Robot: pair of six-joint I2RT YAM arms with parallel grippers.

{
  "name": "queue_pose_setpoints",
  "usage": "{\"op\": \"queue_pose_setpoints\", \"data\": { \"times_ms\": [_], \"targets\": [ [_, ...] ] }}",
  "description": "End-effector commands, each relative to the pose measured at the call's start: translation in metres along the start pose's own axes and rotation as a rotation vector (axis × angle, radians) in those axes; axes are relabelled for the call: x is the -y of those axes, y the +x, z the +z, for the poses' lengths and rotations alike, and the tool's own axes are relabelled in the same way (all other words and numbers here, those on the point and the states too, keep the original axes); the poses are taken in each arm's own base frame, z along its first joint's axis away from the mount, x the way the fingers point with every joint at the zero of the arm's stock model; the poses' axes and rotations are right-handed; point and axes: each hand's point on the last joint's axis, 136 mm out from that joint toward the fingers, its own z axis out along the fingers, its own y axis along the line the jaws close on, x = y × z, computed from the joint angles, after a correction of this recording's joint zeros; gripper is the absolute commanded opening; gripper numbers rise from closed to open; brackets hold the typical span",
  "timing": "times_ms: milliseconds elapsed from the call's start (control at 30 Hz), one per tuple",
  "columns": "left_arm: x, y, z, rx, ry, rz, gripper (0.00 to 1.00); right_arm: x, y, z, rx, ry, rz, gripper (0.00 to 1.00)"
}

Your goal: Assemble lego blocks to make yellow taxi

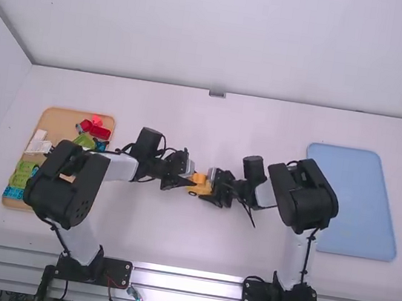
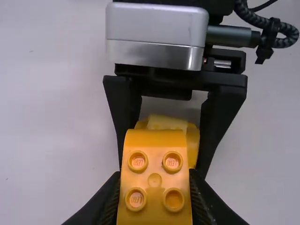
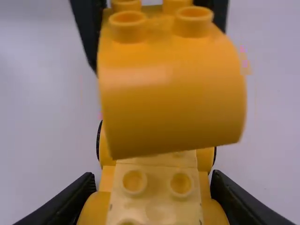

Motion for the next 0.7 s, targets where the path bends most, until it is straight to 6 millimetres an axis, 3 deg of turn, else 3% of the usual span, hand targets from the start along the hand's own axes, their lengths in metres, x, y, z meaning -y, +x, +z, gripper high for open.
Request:
{"op": "queue_pose_setpoints", "data": {
  "times_ms": [0, 333, 667],
  "targets": [
    [0.004, -0.013, 0.0, 0.053, 0.035, 0.031, 0.02, -0.004, 0.005, 0.0, -0.006, -0.026, -0.04, 0.51],
    [0.008, -0.011, 0.001, 0.043, 0.049, 0.014, 0.02, -0.002, 0.0, -0.008, 0.034, -0.085, -0.088, 0.53],
    [0.016, -0.008, 0.012, -0.002, 0.06, 0.03, 0.02, 0.001, 0.008, 0.005, 0.05, -0.103, -0.043, 0.54]
  ]
}}
